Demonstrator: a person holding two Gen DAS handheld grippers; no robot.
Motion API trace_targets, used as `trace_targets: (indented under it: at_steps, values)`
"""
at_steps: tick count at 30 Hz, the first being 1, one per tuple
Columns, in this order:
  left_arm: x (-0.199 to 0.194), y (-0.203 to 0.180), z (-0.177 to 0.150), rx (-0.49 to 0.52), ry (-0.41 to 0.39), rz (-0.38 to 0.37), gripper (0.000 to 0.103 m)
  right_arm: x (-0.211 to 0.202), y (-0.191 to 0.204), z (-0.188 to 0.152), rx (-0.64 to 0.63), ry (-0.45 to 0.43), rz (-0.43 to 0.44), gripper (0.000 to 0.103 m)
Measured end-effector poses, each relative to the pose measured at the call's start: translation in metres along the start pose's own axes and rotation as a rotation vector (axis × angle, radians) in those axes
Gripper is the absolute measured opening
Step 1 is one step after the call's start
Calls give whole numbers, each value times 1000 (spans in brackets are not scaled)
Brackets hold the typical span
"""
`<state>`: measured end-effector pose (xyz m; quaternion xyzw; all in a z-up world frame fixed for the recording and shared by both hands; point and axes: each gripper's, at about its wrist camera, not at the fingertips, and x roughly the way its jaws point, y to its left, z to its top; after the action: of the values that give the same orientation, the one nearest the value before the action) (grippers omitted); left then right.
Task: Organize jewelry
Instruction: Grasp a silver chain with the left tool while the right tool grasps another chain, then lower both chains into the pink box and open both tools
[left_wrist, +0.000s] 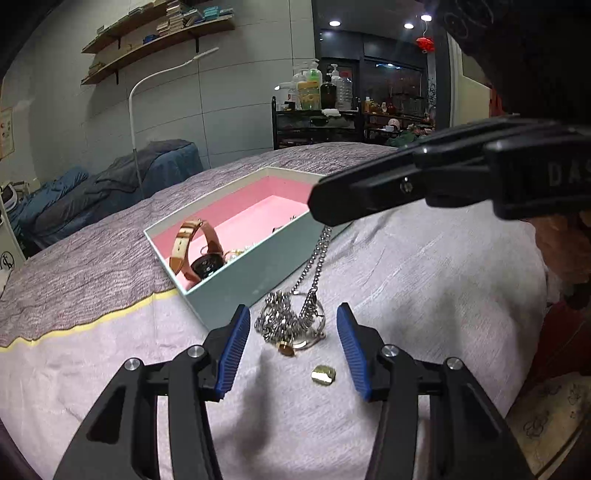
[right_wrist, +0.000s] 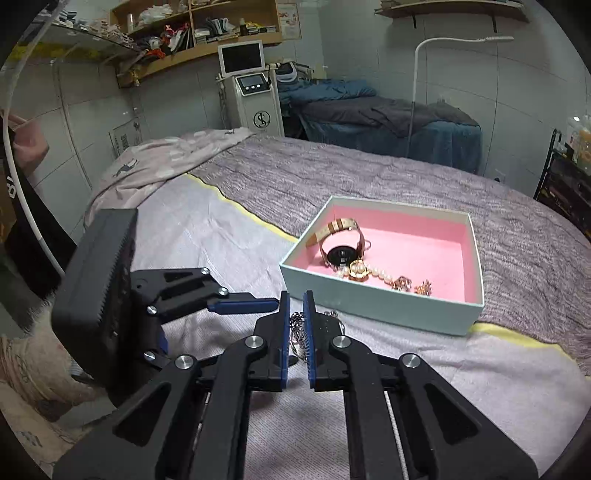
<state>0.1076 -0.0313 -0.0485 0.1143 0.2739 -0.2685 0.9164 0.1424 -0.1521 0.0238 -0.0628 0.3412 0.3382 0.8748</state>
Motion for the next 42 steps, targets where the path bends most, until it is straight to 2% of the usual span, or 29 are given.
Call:
trace_targets:
  at_steps: [5,6,7,10,17,24,27,30,34,42]
  values:
    - [13,5,21,-49,-38,-6,47,-14,5,18,-18,-57,-19,7]
    - [15,6,23,-55,-33,-11,35,-16,5,20,-18,-64,-22,7]
    - [17,7,25,-52,-23,-9,14,-18,4,21,-19,-72,-28,7]
    - [12,13,31,-67,-29,2,5,-24,0,25,-15,-93,-51,7]
    - [-22,33,76,-44,-117,1,5,-48,-22,46,32,-183,-80,7]
    - [-53,28,145,99,-233,40,5,-84,-32,79,15,-304,-114,7]
    - [-54,27,170,154,-255,58,5,-95,-41,91,24,-338,-121,7]
    - [-39,30,187,171,-243,60,5,-97,-50,99,35,-346,-141,7]
    - [-3,41,192,138,-191,27,5,-82,-72,103,82,-313,-161,7]
    - [71,52,172,95,-79,7,5,-26,-110,92,178,-221,-166,7]
